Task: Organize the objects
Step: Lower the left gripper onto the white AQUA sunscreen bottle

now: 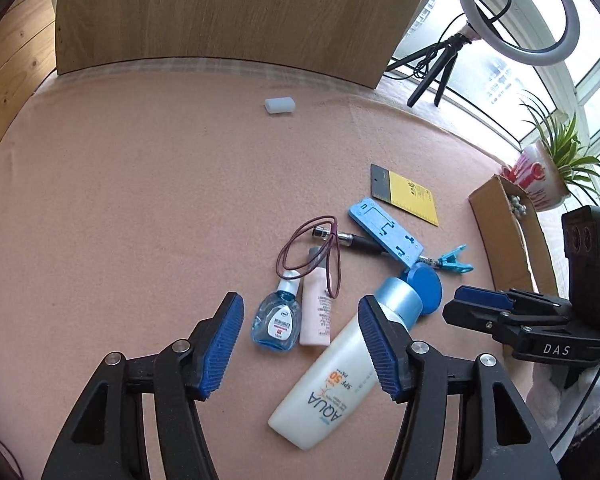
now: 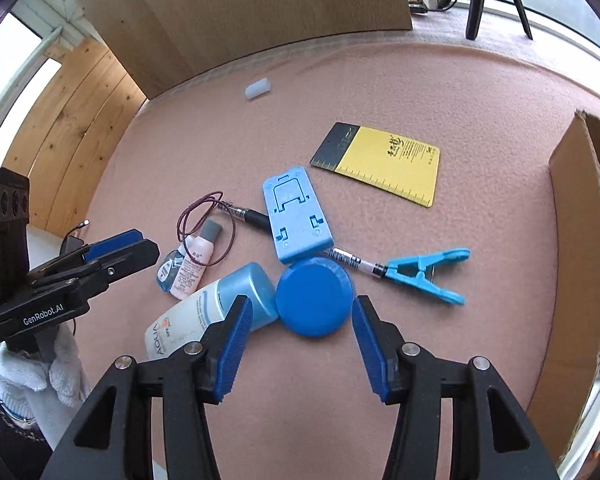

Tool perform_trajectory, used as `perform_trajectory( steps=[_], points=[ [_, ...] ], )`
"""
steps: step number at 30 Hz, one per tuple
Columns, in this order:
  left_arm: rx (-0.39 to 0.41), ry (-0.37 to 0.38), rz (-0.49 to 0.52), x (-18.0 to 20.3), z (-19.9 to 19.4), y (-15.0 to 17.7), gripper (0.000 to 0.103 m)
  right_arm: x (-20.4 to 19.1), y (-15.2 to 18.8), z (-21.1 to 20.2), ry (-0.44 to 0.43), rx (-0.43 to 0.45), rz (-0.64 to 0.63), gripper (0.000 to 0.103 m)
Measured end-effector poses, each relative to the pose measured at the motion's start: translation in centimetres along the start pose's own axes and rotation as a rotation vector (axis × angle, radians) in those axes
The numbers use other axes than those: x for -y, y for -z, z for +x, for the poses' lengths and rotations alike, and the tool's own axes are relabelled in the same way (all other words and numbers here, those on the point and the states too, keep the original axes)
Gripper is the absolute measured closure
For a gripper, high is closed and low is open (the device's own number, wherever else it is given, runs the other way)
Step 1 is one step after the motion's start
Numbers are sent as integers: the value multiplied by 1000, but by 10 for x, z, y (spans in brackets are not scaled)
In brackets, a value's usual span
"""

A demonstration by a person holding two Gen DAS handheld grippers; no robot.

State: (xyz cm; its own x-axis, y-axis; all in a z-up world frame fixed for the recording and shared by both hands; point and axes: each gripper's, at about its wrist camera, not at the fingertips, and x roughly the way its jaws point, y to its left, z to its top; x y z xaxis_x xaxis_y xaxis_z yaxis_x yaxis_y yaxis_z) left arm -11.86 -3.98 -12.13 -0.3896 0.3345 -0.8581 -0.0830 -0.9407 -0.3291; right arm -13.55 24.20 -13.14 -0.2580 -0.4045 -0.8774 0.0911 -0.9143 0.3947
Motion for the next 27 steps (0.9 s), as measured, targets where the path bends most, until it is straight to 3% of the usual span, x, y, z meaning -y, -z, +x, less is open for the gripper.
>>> perform_trajectory(
  steps=[10,16,21,27],
  points=[
    [-63,98,-39,11,10,39,43,8,23,0,-65,-20,103,55],
    [-110,177,-40,40,24,62,43,7,30,0,-65,-21,98,55],
    [-107,154,-7,58,29,68,43,9,32,1,-71,-23,97,55],
    [-70,69,47,63,29,57,42,5,29,8,-93,-44,91,54]
  ],
)
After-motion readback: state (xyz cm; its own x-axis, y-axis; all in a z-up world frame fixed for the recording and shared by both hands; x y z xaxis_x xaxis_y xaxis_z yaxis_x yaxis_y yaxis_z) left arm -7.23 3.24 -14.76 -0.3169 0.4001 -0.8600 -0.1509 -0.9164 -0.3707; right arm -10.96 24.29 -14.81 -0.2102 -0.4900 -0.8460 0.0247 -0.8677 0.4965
